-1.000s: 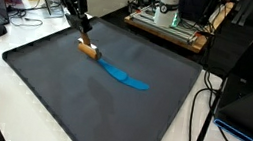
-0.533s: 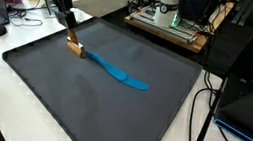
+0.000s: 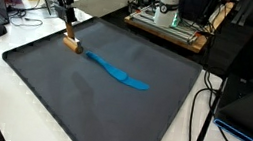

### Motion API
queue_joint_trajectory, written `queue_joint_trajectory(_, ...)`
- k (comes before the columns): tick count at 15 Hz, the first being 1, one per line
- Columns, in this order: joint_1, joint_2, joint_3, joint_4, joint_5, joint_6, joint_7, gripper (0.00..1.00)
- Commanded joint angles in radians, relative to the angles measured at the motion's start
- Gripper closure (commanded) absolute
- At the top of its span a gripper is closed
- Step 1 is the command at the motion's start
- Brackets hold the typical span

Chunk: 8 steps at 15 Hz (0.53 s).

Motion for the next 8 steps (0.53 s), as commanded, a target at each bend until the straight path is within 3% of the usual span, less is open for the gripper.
queue_joint_trajectory(1,0.015,-0.188,-0.006,-0.212,0.011,0.103,-0.037,0.78)
queue_joint_trajectory(8,0.103,-0.387,0.010,-0.477,-0.031,0.340,0.017,0.78)
